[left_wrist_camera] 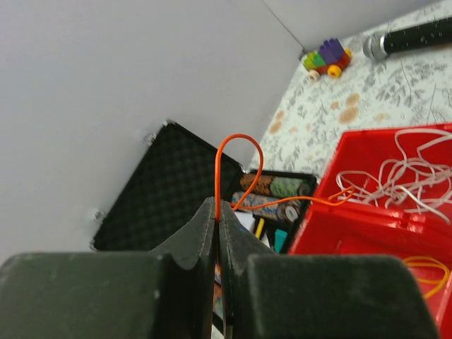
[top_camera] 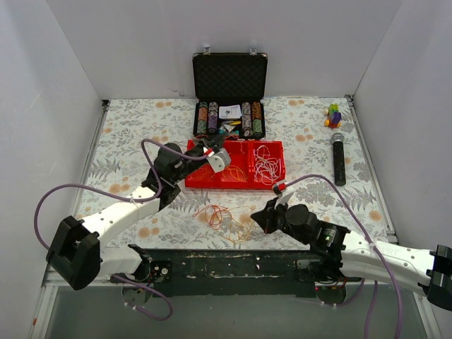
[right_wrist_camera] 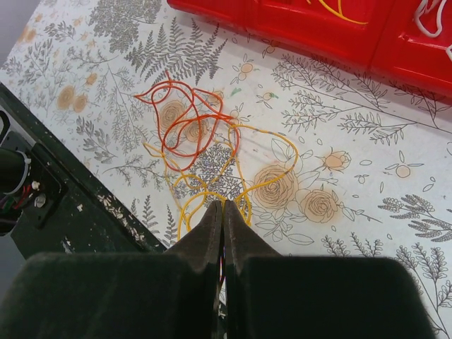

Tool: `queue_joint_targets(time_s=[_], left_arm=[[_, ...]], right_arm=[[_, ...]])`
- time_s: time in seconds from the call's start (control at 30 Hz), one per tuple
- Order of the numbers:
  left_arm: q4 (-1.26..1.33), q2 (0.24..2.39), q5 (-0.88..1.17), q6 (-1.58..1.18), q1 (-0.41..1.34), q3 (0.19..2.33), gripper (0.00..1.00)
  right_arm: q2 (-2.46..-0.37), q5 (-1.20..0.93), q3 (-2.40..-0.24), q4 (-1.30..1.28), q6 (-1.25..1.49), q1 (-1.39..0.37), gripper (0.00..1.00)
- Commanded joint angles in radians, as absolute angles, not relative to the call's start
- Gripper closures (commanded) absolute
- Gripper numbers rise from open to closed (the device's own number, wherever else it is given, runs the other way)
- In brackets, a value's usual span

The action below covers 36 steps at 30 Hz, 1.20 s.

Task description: Untangle the cables

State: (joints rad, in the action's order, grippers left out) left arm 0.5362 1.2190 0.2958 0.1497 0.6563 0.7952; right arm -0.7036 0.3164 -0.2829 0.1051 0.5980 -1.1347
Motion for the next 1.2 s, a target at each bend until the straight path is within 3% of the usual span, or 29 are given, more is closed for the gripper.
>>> queue_joint_targets(time_s=[0.0, 0.33, 0.6, 1.17], left_arm=[[0.601, 1.242, 0.273, 0.082, 0.612, 0.765, 1.00], [0.621, 1.262, 0.161, -0.097, 0.529, 0.713, 1.00], [0.580, 1.261, 0.184, -0.072, 0.522, 0.563, 1.00], [0.575, 1.353, 0.173, -0.117, 0.459, 0.505, 1.00]], right_arm=[[-0.670, 0.353, -0.291, 0.092, 0.610, -1.140, 0.99], [-0.603, 0.368, -0.275, 0.051, 0.627, -1.140, 0.99], [-0.598, 0.371, -0.276, 0.040, 0.635, -1.140, 0.99], [-0.537, 0.390, -0.272, 0.002, 0.652, -1.140, 0.99]])
